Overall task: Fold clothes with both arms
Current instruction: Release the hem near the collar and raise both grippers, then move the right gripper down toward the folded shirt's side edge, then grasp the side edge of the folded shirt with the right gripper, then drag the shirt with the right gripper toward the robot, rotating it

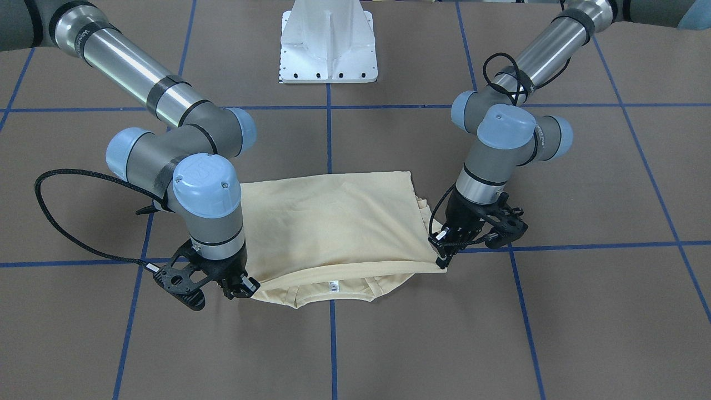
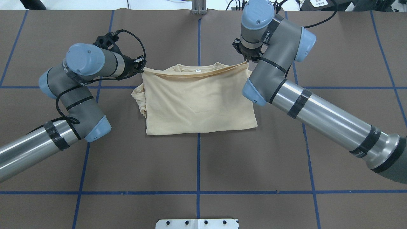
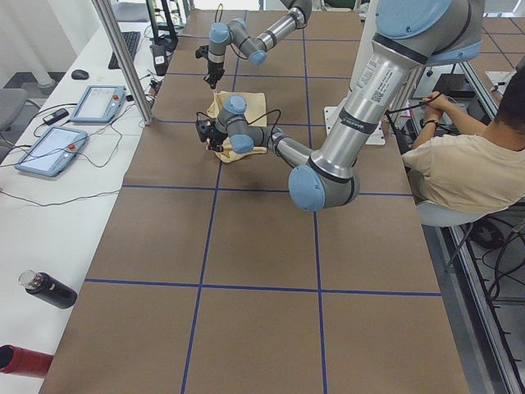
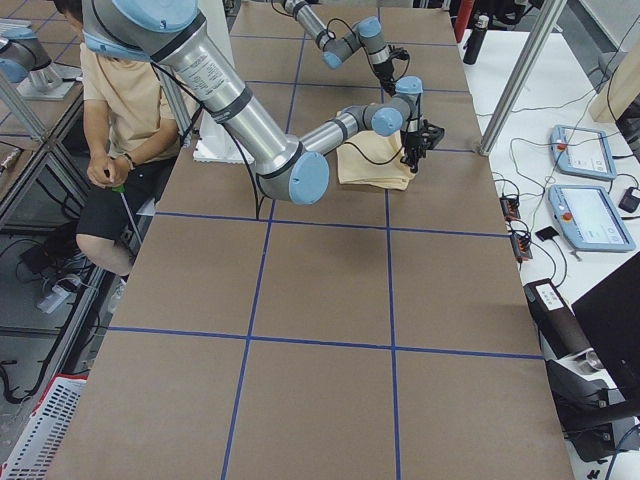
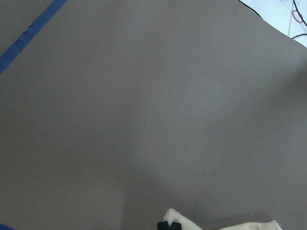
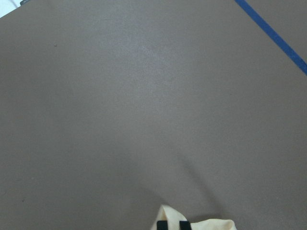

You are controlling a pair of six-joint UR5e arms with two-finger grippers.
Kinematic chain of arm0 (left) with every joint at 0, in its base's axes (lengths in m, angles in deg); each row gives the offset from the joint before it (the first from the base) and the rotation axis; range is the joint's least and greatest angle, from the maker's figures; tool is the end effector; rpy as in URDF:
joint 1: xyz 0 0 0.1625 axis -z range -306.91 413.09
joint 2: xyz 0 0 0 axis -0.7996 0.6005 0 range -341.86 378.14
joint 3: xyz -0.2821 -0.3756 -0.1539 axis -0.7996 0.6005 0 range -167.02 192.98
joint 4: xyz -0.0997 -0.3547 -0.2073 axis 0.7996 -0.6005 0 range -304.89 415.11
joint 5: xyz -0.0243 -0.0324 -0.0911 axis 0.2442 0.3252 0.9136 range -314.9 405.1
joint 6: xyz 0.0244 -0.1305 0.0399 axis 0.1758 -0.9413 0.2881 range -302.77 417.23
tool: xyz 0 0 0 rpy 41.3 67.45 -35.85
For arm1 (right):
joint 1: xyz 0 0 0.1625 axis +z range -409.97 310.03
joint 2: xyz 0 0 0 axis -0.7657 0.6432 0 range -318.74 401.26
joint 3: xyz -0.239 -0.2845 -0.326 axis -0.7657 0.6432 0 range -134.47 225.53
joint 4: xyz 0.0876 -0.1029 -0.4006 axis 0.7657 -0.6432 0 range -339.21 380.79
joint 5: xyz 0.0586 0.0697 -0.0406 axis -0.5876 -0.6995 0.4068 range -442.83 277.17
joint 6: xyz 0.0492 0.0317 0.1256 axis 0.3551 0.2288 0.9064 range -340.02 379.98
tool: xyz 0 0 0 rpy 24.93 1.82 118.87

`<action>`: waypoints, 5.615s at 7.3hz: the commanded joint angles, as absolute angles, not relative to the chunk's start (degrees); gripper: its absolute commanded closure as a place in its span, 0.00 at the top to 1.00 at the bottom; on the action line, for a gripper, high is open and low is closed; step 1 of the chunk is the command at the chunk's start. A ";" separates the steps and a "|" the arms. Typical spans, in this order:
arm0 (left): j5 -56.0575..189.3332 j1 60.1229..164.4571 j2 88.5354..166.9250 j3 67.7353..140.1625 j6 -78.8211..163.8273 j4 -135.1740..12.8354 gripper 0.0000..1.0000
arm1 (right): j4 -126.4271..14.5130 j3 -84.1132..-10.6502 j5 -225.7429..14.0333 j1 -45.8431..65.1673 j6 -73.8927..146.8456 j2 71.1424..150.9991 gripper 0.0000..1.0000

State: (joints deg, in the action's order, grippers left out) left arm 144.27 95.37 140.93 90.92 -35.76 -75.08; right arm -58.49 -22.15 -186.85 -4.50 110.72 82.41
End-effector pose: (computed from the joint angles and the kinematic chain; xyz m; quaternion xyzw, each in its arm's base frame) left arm 0.5253 -0.6278 0.4153 0.1050 0.4991 -0.2933 0.8086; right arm -0.5544 -0.7058 0.3552 0.0137 -0.3371 0.3333 0.8804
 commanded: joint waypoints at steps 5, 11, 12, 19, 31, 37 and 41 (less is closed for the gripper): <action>144.51 95.63 141.44 92.33 -35.75 -74.88 1.00 | -57.70 -25.11 -187.15 -3.39 111.64 81.43 1.00; 144.77 96.07 139.07 100.96 -35.58 -72.60 1.00 | -59.10 -63.18 -180.97 -13.28 132.36 108.76 1.00; 144.60 96.16 138.90 102.18 -35.75 -72.68 1.00 | -59.10 -62.93 -177.61 -16.28 137.00 109.20 1.00; 143.89 95.72 137.14 105.88 -35.67 -72.60 1.00 | -55.41 -57.22 -174.50 -23.42 146.01 110.26 0.94; 142.14 95.55 137.32 106.23 -35.67 -72.60 1.00 | -55.32 -54.93 -173.54 -23.16 146.27 108.94 0.02; 143.01 95.55 137.76 106.84 -35.67 -72.60 1.00 | -65.79 -72.24 -174.24 -24.29 146.36 114.18 0.00; 147.32 95.63 137.49 110.80 -35.67 -71.80 1.00 | -78.26 -84.99 -179.31 -42.46 153.66 119.03 0.00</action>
State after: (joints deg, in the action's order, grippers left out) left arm 146.14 95.62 137.55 109.94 -35.66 -71.95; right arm -77.06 -82.79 -176.72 -36.75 152.87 116.63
